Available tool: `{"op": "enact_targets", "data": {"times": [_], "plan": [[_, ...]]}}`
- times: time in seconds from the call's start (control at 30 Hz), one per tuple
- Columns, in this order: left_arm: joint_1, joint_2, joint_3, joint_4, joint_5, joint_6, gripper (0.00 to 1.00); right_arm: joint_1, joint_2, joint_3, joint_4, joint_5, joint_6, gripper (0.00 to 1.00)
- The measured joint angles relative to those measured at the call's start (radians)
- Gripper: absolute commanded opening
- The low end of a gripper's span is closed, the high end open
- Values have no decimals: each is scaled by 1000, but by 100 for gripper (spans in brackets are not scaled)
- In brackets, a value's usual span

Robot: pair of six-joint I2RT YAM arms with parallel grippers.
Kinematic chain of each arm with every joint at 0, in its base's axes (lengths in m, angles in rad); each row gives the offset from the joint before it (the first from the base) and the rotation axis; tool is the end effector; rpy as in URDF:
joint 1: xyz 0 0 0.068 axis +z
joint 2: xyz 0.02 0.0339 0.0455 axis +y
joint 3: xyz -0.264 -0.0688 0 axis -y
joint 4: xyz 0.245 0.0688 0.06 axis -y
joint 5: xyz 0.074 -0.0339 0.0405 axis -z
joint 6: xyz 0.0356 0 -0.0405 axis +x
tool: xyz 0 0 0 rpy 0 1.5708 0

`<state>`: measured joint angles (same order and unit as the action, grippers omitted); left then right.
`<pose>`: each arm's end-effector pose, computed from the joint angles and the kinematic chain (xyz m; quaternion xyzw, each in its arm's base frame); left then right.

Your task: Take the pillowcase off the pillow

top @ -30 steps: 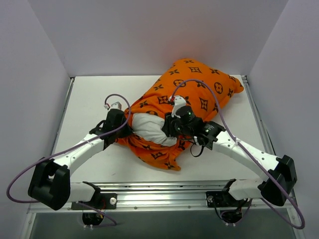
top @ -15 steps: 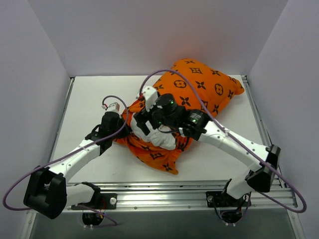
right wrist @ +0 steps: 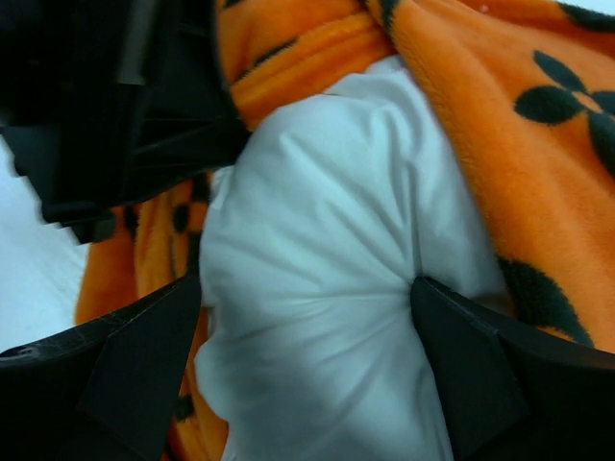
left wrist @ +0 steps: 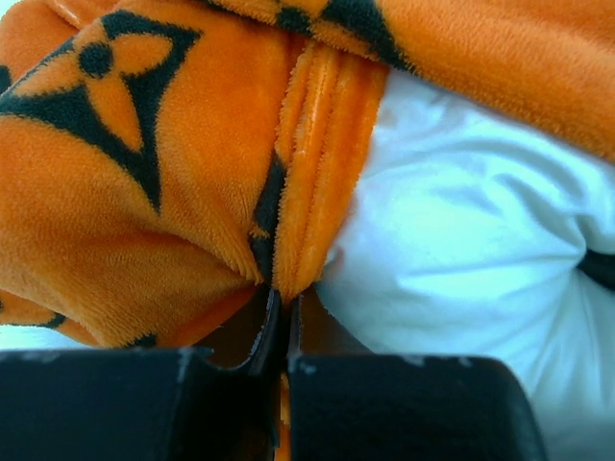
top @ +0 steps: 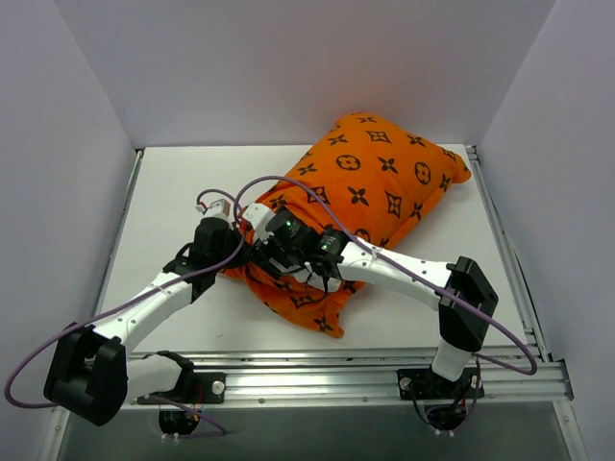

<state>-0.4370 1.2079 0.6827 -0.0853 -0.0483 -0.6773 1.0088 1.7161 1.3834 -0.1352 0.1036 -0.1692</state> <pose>0.2346 -0.1077 0.2266 -0.1174 0.8789 -0.2260 0.4033 0.2200 0.3425 0.3021 -0.4500 0.7224 0.1730 0.4958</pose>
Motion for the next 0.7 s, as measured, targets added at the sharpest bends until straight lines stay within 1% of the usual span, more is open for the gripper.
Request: {"op": "enact_targets", "data": {"times": [0.1,0.17,0.33,0.4,0.43,0.5,0.53,0.7], "plan": [[0,-3,-2,1,2,-2,2,-1,10,-36,58,72,12,87],[0,-5,-2,1,2,-3,2,-2,24,-55,95,119,16,89],[0,-6,-2,1,1,-3,2,-1,53,-82,158,176,24,89],[0,-6,-2,0,1,-6,2,-1,68,-82,172,196,31,71],[0,-6,-2,0,1,-8,2,-1,77,-82,179,206,36,43],[0,-6,-2,0,1,-15,2,-2,93,-82,187,229,48,10],[0,-8,-2,0,1,-17,2,-6,102,-82,190,236,58,0],[0,-30,13,-37,1,-21,2,-34,109,-82,193,248,136,0]]}}
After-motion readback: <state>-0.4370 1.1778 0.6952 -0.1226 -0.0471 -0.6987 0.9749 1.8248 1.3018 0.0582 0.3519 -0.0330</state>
